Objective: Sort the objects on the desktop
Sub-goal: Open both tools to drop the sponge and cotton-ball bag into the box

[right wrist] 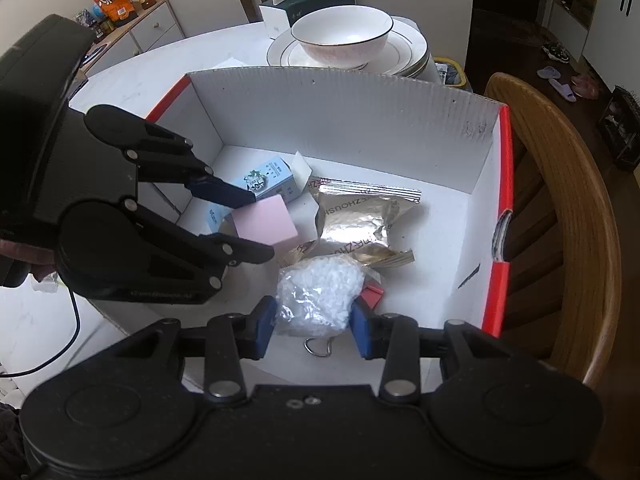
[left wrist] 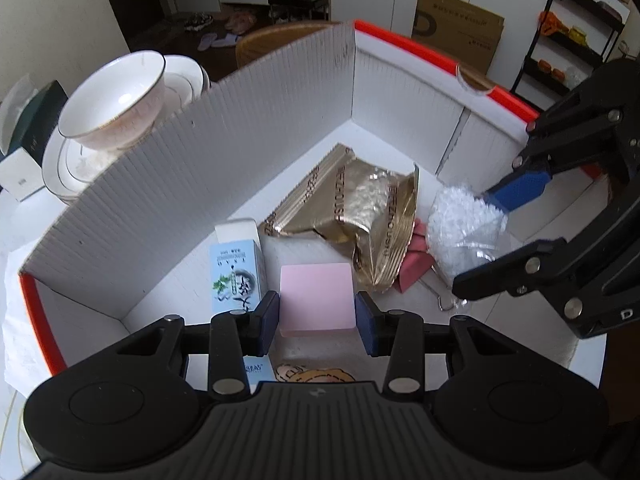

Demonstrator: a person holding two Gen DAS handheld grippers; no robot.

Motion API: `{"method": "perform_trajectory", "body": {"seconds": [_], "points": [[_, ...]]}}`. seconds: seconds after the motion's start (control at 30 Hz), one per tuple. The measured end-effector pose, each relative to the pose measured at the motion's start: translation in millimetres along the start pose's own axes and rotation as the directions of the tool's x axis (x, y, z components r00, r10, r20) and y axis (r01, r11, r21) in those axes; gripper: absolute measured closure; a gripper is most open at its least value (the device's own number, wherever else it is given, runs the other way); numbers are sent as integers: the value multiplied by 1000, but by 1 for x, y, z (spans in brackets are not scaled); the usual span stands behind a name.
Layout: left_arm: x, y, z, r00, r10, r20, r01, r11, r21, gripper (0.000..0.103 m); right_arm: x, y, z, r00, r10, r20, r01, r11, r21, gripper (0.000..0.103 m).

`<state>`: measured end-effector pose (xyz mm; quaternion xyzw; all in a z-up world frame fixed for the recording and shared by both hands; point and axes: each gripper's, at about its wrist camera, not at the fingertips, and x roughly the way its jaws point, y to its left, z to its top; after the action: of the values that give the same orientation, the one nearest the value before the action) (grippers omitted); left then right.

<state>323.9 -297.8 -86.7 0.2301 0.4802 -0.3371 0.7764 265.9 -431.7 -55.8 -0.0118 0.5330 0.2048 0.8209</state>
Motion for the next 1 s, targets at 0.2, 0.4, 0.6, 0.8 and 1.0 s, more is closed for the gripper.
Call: {"method": "perform_trajectory", "body": {"seconds": [0.2,0.4,0.6,0.8,1.0], "points": [[5,0,-1,999,-27,-30,27,1000,-2,63,7,-2,0,1000,2,-9,-2,1000,6,61],[3,2,-2,998,-45,-36,45,999,-3,59,9,-1,1,1000,-3,-12,3,1000,4,59],[-11,4,-8,999,-44,13,45,999,-24,43,8,1,-1,1000,-6,-10,6,1000,0,57],[-27,6,-18,997,-46,59,49,997,-51,43,-1,3,-2,1000,-10,9,10,1000,-7,52],[-50,12,-24,991,-46,122,56,995,-81,43,-17,5,-1,999,-20,48,20,1000,-5,43]]}}
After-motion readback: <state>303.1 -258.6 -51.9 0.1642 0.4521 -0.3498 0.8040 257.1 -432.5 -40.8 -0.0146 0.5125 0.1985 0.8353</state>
